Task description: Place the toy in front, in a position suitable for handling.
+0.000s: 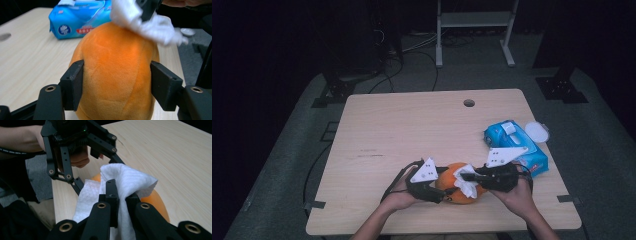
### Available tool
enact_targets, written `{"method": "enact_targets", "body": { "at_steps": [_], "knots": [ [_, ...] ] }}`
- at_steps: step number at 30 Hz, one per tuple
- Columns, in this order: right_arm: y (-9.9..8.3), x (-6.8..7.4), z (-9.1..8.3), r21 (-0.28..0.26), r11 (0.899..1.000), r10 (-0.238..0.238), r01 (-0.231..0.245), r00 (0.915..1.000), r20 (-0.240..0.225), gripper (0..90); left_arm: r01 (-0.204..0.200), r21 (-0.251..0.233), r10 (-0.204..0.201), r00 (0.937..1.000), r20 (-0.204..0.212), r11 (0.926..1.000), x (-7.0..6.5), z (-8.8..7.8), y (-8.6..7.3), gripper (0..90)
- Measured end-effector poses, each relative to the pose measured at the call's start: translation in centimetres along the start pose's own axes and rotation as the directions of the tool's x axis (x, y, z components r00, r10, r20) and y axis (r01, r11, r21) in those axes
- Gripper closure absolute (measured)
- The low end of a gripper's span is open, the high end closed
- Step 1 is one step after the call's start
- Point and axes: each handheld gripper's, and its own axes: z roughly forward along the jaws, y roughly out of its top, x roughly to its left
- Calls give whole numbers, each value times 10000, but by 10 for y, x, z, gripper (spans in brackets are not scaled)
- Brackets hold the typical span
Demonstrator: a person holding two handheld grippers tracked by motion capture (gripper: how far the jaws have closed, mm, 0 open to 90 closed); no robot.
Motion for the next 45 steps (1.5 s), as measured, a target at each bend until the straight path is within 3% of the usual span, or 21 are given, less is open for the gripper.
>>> {"method": "enact_targets", "body": {
  "at_steps": [3, 6, 8, 12, 15, 17, 19, 22, 24, 28, 31, 34, 36, 38, 40, 42, 45],
  "knots": [
    [-2, -1, -2, 173, 9998, -68, 65, 9998, 185, 856, 257, -220, -251, 9993, 261, 9994, 3, 0, -4, 316],
    [-9, -8, -4, 330, 9993, 142, -155, 9991, 400, 855, 900, -293, -890, 9954, 343, 9955, 10, 3, -10, 186],
    [-12, -14, -6, 282, 9991, 297, -311, 9985, 463, 855, 1091, -363, -1075, 9933, 422, 9934, 12, 4, -12, 211],
    [-10, -13, -8, 346, 9990, 254, -276, 9977, 622, 855, 627, -380, -623, 9980, 126, 9973, 8, 4, -8, 348],
    [-4, -6, -7, 273, 9996, 23, -37, 9986, 536, 855, 233, -533, -224, 9996, 159, 9983, 3, 1, -3, 369],
    [-2, -4, -7, 264, 9996, -82, 70, 9988, 488, 855, 239, -593, -227, 9995, 210, 9980, 3, 1, -3, 359],
    [-3, -6, -7, 365, 9993, -46, 27, 9986, 525, 856, 584, -621, -562, 9978, 357, 9964, 7, 2, -6, 290],
    [-9, -12, -7, 366, 9991, 208, -225, 9986, 486, 856, 1316, -362, -1309, 9911, 227, 9906, 12, 8, -12, 141],
    [-10, -14, -8, 406, 9987, 268, -292, 9980, 574, 856, 1497, -370, -1484, 9882, 367, 9880, 13, 10, -16, 139],
    [-8, -13, -11, 465, 9986, 215, -251, 9967, 778, 856, 961, -533, -954, 9953, 159, 9939, 7, 6, -9, 317],
    [-2, -5, -11, 425, 9991, -106, 69, 9960, 883, 855, 570, -661, -564, 9983, 117, 9962, 2, 4, -2, 360],
    [4, 3, -11, 332, 9990, -313, 291, 9972, 675, 855, 218, -635, -212, 9997, 99, 9977, -2, 3, 1, 360],
    [6, 5, -10, 490, 9980, -440, 403, 9961, 765, 856, 412, -584, -406, 9991, 114, 9974, -1, 6, -1, 294],
    [2, 1, -9, 584, 9980, -268, 224, 9968, 758, 857, 935, -536, -926, 9955, 190, 9942, 3, 9, -6, 214],
    [-1, -4, -9, 551, 9985, 10, -46, 9978, 665, 857, 1505, -501, -1491, 9883, 307, 9873, 6, 11, -9, 191],
    [-1, -5, -10, 538, 9985, 72, -109, 9977, 674, 856, 1387, -483, -1378, 9902, 211, 9892, 4, 10, -8, 251],
    [2, 2, -7, 701, 9975, -169, 118, 9973, 716, 856, 743, -519, -745, 9972, -21, 9959, -3, 9, -1, 321]
  ]
}}
